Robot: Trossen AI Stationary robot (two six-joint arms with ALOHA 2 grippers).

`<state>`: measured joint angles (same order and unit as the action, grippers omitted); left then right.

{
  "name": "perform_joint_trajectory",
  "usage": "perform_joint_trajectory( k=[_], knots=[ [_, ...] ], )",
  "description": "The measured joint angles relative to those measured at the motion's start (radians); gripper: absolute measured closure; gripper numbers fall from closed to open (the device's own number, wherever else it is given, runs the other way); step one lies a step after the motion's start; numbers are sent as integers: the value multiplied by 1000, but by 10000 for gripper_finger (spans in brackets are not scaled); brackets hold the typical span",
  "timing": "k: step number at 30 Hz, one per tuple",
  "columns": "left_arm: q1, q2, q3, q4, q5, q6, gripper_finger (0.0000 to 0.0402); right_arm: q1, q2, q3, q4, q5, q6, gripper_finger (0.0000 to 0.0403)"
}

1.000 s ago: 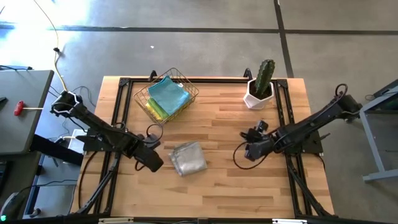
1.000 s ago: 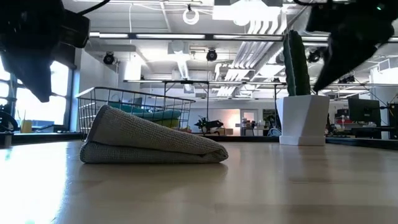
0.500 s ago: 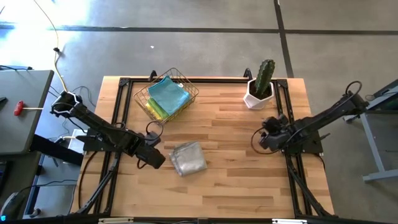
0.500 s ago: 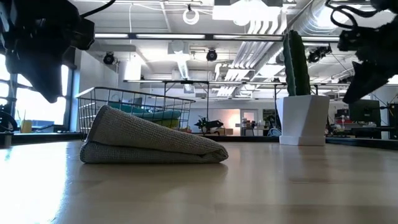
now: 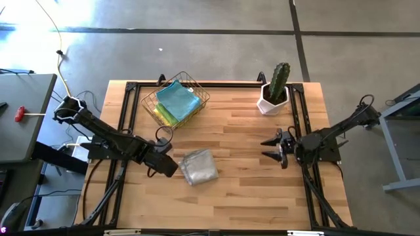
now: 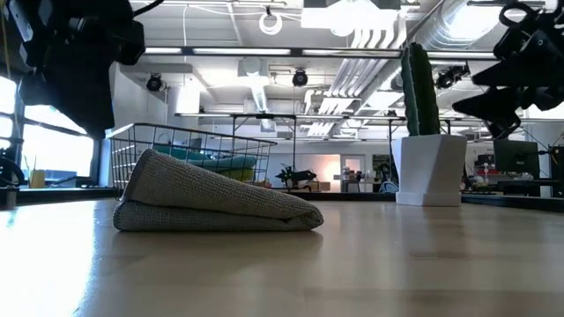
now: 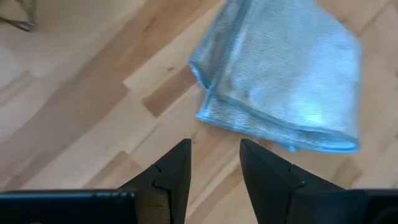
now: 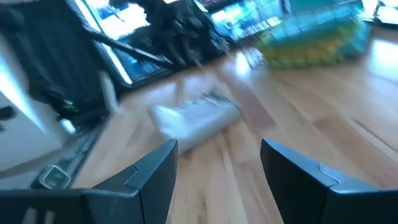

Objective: Fold microfiber towels
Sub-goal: Put the folded gray microfiber towel into the wire basket

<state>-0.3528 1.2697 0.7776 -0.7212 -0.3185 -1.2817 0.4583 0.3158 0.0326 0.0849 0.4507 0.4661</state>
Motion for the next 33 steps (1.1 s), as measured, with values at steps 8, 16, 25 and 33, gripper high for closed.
perform_joint_trajectory(
  k=[8,16,25,33],
  knots=[
    [0,0,0,105,26,-29,273,0,-36,-17,21,35,-45,179],
    [0,1,0,252,-29,-26,273,0,-35,-16,8,41,-74,179],
    [-3,3,0,276,-75,-16,273,0,-35,-16,8,41,-74,179],
    [-53,91,-1,232,-60,-150,272,0,-35,-15,7,41,-74,179]
  ],
)
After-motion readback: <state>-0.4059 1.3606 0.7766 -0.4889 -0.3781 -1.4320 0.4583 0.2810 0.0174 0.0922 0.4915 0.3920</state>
